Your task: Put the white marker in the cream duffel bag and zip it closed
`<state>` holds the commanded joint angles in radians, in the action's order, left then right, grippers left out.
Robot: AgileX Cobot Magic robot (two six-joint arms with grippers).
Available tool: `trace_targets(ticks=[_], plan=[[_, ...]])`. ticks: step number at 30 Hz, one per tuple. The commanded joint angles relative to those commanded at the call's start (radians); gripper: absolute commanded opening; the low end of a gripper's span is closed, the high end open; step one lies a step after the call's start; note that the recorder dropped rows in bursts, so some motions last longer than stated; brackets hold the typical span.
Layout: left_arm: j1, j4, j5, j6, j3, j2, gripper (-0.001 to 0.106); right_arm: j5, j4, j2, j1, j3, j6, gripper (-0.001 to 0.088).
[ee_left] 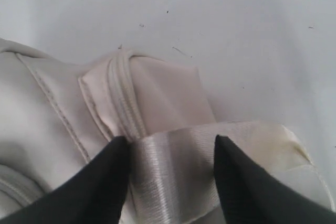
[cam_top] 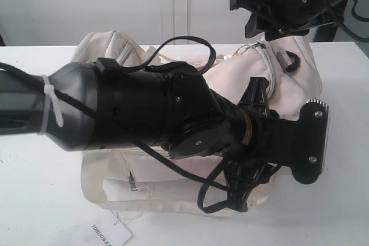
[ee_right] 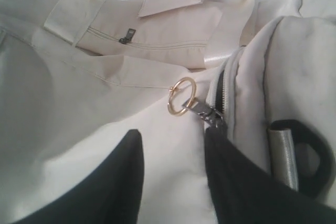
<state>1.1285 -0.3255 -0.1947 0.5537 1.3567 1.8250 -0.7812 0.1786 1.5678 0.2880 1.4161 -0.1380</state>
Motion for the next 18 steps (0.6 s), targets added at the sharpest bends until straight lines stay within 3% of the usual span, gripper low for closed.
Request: trace_targets(ticks=[14,18], plan=[[0.0,0.01,-0.004,-0.006,0.004,-0.079,0.056,0.017,-0.002,0.0,0.0,0.0,-0.023,0.0371],[0.0,0.01,-0.048,-0.072,0.004,-0.106,0.056,0.02,-0.002,0.0,0.0,0.0,-0.023,0.0371]])
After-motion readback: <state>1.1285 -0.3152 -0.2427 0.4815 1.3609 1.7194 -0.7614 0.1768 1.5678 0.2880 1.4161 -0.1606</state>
